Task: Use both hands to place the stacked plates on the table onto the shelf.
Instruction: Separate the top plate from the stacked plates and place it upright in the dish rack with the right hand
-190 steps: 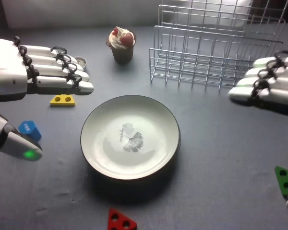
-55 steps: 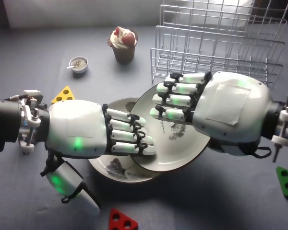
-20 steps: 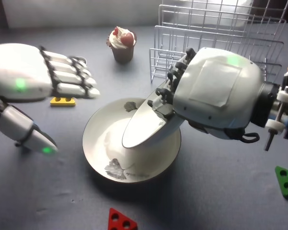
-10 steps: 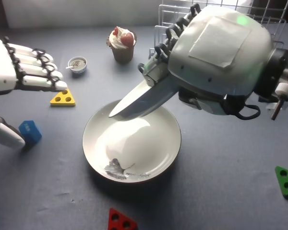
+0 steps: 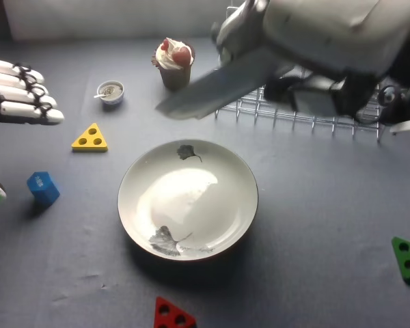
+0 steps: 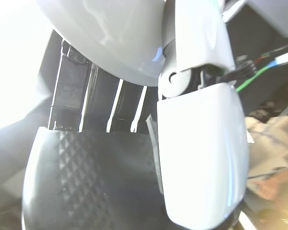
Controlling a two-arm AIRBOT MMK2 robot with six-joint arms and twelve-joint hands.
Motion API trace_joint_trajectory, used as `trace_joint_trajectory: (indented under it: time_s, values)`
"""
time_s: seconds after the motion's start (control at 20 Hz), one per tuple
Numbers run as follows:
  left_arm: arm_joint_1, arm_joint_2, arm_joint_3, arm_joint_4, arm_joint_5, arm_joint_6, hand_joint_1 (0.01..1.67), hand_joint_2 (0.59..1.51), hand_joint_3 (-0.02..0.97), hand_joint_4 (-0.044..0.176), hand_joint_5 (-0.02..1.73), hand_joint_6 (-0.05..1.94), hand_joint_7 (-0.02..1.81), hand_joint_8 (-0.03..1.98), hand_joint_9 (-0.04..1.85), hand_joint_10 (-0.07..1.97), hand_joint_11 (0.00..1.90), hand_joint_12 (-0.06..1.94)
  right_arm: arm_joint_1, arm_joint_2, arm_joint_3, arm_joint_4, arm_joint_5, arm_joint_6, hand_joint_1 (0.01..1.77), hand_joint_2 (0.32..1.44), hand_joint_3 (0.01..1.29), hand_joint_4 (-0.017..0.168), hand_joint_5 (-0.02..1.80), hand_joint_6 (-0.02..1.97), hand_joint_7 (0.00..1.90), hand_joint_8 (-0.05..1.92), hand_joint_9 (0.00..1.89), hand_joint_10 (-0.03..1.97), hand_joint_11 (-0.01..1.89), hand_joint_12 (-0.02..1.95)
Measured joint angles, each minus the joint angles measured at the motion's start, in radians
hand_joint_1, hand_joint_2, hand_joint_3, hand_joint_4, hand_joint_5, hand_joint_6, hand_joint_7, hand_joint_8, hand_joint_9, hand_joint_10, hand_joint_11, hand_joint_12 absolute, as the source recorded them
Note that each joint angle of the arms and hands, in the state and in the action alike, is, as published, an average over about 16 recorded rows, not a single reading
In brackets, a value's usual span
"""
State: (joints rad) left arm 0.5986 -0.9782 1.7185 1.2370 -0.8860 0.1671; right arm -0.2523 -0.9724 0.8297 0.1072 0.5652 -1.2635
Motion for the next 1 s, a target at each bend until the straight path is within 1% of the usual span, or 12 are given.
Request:
trace_joint_trajectory:
  time_s: [0.15,0.5,0.8,1.0]
  values:
    - [-0.002,-0.007,0.012,-0.001,-0.009,-0.002,0.02,0.948,-0.001,0.008,0.14,0.02,0.19,0.01,0.20,0.02,0.17,0.02,0.029,0.013,0.015,0.038,-0.001,0.057,1.47,0.90,0.01,-0.002,1.01,0.84,1.19,0.34,1.25,0.47,1.04,1.27]
    - [-0.020,-0.024,0.012,0.017,-0.013,-0.012,0.02,0.951,-0.001,0.008,0.15,0.02,0.20,0.01,0.21,0.02,0.18,0.01,0.080,0.032,0.063,0.123,0.008,0.199,1.47,0.90,0.01,-0.004,1.00,0.81,1.17,0.43,1.25,0.48,1.04,1.28]
    - [-0.040,-0.030,0.012,0.041,-0.009,-0.021,0.02,0.952,-0.001,0.008,0.15,0.02,0.20,0.01,0.21,0.02,0.18,0.01,0.103,0.035,0.105,0.179,0.007,0.283,1.47,0.90,0.01,-0.006,1.00,0.77,1.16,0.47,1.27,0.46,1.05,1.28]
    - [-0.051,-0.033,0.012,0.057,-0.008,-0.027,0.01,0.952,-0.001,0.008,0.15,0.02,0.20,0.01,0.22,0.02,0.18,0.01,0.110,0.035,0.135,0.206,-0.001,0.321,1.47,0.90,0.01,-0.007,1.00,0.76,1.16,0.46,1.27,0.46,1.04,1.28]
